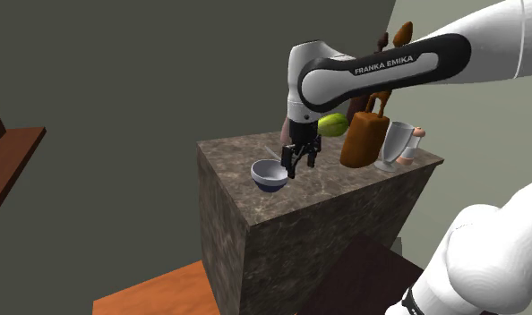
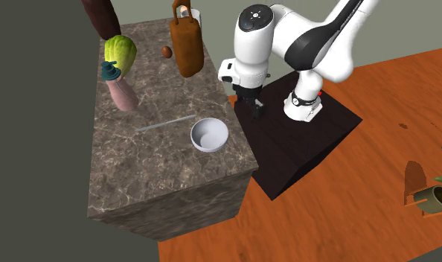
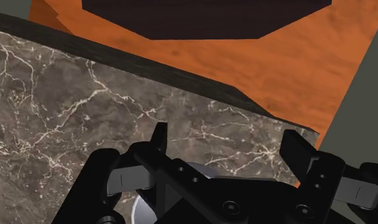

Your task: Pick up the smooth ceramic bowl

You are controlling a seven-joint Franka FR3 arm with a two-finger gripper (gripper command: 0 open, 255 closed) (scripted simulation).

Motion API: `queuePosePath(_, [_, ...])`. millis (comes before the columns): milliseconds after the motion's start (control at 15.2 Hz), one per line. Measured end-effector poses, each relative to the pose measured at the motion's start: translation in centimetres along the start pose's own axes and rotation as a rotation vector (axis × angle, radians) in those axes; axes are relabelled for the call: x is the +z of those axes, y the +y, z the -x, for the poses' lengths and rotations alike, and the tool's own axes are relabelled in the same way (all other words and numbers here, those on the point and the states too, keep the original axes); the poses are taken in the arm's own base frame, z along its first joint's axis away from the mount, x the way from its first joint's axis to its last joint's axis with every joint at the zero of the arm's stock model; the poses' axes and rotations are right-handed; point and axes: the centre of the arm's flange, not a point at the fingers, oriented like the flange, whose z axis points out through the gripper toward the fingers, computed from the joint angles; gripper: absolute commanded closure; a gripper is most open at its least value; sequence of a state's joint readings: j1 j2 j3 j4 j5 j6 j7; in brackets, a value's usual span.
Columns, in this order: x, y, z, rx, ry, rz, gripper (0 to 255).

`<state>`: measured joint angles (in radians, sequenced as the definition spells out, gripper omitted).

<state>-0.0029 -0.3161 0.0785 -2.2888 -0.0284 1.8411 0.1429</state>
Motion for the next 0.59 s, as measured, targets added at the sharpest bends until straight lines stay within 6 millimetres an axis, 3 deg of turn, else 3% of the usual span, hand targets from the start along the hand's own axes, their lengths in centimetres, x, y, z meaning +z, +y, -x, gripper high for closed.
queuePosePath(594, [2.1,-3.6,-10.4,-0.039,0.066,0.001,0])
